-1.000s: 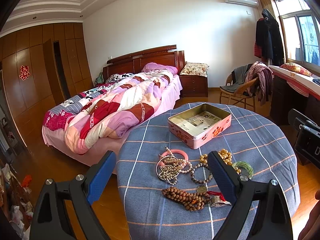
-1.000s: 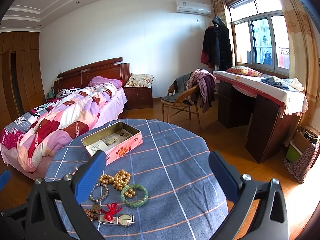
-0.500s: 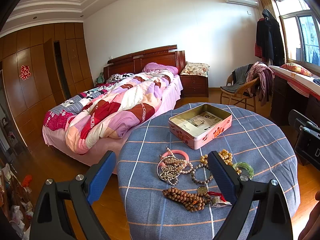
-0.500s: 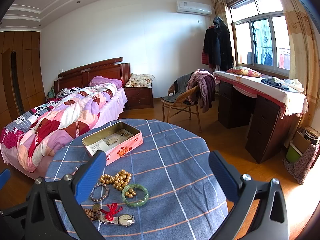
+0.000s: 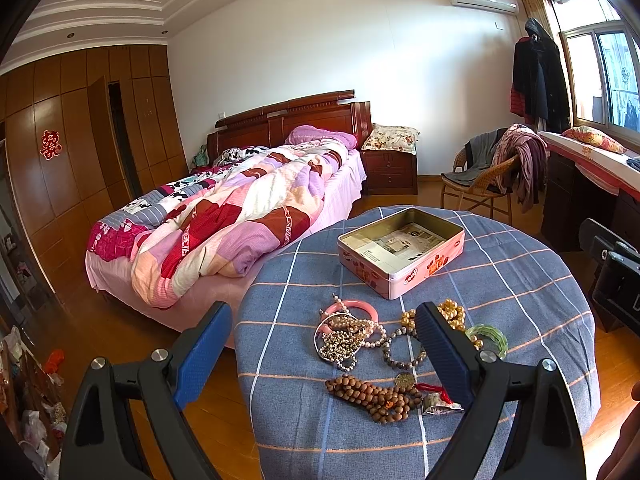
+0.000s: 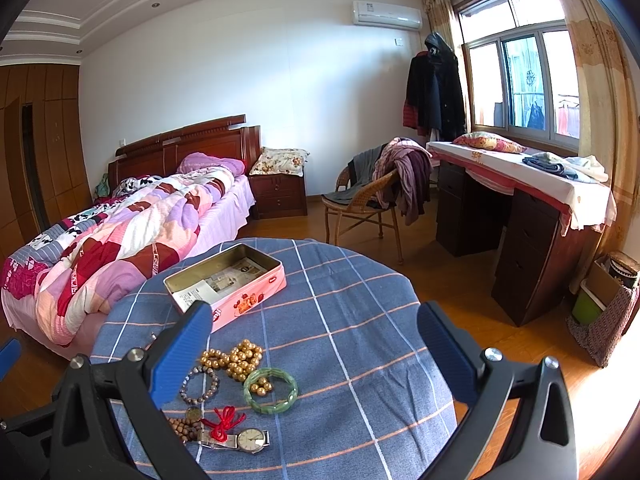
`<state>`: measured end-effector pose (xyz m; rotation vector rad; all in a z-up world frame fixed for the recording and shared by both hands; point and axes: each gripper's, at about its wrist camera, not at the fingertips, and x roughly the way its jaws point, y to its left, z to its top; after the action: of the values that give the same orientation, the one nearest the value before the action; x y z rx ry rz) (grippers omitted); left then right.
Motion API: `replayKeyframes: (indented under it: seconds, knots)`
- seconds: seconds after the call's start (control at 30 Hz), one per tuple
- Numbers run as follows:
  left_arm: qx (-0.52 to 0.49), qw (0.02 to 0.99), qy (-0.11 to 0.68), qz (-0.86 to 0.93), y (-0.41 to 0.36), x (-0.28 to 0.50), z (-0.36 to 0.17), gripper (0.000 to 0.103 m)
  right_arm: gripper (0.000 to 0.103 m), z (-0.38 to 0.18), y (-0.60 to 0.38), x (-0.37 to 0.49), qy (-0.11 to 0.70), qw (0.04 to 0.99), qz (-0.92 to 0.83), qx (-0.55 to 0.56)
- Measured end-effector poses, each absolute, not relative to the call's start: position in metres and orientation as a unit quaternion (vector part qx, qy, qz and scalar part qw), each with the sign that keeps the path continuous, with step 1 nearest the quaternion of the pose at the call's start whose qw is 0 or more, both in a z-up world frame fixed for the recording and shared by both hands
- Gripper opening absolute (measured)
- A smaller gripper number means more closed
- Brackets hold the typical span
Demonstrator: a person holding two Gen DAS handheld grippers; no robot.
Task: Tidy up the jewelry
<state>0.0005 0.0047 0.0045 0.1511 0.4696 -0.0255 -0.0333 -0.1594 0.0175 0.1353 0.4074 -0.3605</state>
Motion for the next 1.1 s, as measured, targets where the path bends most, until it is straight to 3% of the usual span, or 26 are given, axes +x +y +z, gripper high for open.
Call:
replayKeyframes:
  seconds: [0.7, 1.1]
  knots:
    - [0.074, 0.968, 0.239, -0.010, 0.006, 0.003, -0.001, 0.092, 0.103, 0.015, -0.159, -0.032, 0.208, 0.959, -0.176, 0.072]
    - [0.077, 0.957, 0.275, -0.043, 0.027, 0.037, -0.035, 0.092, 0.103, -0.022, -0.177, -0.011, 0.254, 0.952, -0.158, 0.068]
